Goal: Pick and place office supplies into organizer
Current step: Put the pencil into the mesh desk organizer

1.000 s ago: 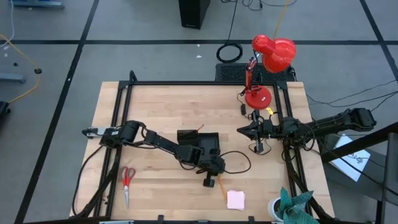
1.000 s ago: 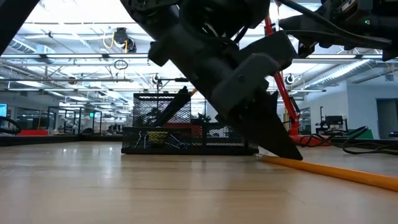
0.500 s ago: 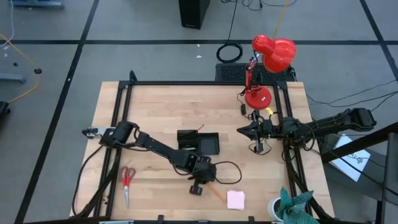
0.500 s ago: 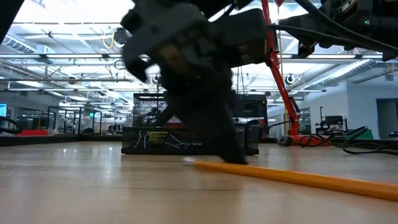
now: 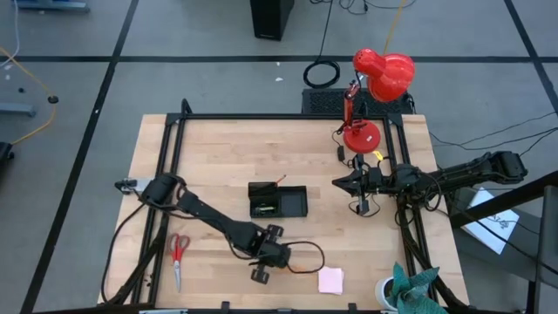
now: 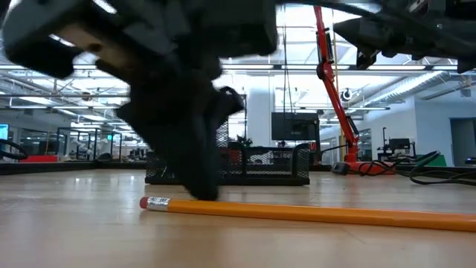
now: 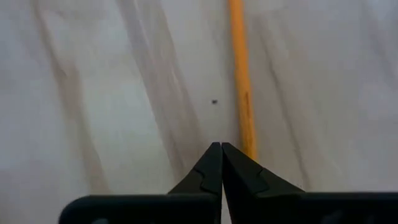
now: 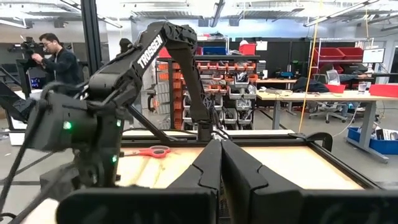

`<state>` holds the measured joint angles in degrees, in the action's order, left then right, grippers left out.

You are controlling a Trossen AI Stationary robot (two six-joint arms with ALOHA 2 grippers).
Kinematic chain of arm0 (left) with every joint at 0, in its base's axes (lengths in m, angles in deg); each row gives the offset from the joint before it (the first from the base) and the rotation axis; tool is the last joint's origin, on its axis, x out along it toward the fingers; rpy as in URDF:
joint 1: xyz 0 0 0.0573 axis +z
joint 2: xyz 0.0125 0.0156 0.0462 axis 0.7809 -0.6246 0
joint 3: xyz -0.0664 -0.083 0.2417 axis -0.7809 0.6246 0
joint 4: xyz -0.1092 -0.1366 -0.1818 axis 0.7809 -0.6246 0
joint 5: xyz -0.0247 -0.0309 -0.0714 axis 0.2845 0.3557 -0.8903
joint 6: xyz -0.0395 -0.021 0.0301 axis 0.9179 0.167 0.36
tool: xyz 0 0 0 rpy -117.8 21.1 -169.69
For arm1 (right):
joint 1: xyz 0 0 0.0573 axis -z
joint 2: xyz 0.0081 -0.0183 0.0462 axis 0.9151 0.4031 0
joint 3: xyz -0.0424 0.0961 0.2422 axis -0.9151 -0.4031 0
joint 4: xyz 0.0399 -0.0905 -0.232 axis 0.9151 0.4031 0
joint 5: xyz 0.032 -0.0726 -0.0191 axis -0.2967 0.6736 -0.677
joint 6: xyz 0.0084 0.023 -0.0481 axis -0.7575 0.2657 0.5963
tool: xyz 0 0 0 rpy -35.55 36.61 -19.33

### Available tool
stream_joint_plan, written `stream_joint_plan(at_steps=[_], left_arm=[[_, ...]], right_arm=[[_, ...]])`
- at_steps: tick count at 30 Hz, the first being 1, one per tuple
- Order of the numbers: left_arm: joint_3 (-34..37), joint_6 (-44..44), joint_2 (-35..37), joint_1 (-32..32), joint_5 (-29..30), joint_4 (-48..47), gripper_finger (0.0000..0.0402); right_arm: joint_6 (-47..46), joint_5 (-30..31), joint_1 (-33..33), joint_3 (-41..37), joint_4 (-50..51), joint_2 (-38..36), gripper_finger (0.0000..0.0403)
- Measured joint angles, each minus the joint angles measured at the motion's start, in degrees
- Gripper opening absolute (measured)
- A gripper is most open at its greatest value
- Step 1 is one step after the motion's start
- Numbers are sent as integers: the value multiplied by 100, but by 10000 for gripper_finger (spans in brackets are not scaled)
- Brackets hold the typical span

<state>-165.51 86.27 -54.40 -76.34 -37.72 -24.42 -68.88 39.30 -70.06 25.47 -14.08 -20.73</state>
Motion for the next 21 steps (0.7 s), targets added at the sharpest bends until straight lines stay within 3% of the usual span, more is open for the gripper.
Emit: stream_joint_plan(at_steps=[8, 14, 21], left_arm=[[-39, 438, 443, -182, 201, 289, 57], [-40, 207, 168, -404, 307, 296, 94], [-38, 250, -37, -391, 915, 68, 139]], right_arm=[[4, 0, 0, 1, -34, 0, 4], [0, -2, 0, 0, -35, 2, 4], [0, -2, 0, 0, -44, 2, 4]])
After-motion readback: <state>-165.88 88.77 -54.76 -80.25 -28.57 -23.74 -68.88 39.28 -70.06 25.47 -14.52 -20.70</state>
